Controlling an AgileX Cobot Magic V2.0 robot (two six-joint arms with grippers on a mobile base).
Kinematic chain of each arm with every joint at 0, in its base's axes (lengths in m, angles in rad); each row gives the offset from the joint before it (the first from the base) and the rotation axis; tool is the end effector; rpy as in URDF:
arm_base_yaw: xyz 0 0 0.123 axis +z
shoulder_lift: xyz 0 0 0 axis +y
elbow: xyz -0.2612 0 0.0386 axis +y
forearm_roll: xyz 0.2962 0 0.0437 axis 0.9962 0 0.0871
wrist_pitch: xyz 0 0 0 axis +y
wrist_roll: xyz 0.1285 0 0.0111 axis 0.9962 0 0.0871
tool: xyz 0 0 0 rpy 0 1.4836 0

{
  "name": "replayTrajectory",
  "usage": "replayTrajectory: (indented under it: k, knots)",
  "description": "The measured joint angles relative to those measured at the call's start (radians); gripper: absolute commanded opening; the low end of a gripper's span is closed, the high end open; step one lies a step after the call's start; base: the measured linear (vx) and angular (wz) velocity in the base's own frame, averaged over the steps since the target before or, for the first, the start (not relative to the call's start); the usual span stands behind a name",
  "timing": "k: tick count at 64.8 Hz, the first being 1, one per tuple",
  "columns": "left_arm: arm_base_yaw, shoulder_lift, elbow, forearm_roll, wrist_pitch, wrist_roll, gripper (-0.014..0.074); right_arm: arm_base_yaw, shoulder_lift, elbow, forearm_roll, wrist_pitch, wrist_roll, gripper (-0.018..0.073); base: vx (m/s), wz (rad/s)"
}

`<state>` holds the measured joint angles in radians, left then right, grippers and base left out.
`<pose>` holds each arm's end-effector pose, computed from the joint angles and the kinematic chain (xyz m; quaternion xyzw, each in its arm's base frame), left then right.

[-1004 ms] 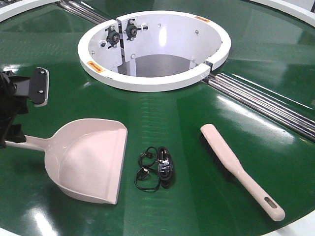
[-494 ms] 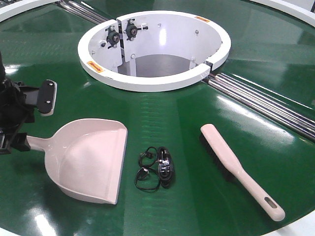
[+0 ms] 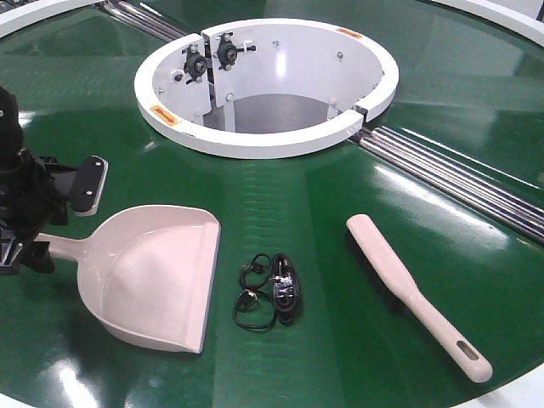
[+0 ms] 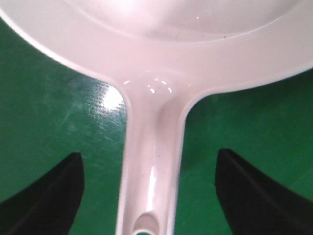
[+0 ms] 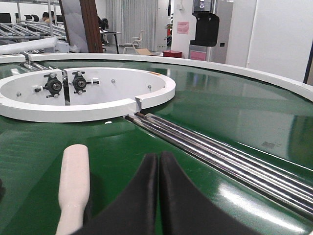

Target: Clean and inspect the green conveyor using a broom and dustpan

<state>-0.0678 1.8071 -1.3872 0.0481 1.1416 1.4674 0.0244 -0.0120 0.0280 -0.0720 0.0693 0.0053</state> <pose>0.3988 -0.0214 0.1588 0.6998 0.7123 0.0481 0.0225 0.1642 0.0034 0.1976 -0.0303 0.7057 -0.0167 0.7076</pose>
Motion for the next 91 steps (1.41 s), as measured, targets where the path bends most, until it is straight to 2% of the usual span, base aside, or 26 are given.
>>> replayTrajectory:
  k: [24,39,46,64,80,91]
  knots:
    - [0.0,0.06,0.0,0.007,-0.003,0.002,0.0526,0.0,0.0,0.0,0.0,0.0,0.0,-0.0008,0.0,0.0]
    - [0.0,0.078,0.0,0.019,-0.009,0.002,0.0452,0.0,0.0,0.0,0.0,0.0,0.0,-0.0008,0.0,0.0]
    - [0.0,0.078,0.0,0.019,-0.009,0.002,0.036,0.0,0.0,0.0,0.0,0.0,0.0,-0.0008,0.0,0.0]
    - [-0.007,0.078,-0.002,0.031,0.016,0.002,-0.001,0.0,0.0,0.0,0.0,0.0,0.0,-0.0008,0.0,0.0]
    - [-0.043,0.04,-0.003,0.087,0.036,-0.016,-0.0008,0.0,0.0,0.0,0.0,0.0,0.0,-0.0008,0.0,0.0]
    - [-0.065,0.022,-0.003,0.121,0.054,-0.128,-0.0008,0.0,0.0,0.0,0.0,0.0,0.0,-0.0008,0.0,0.0]
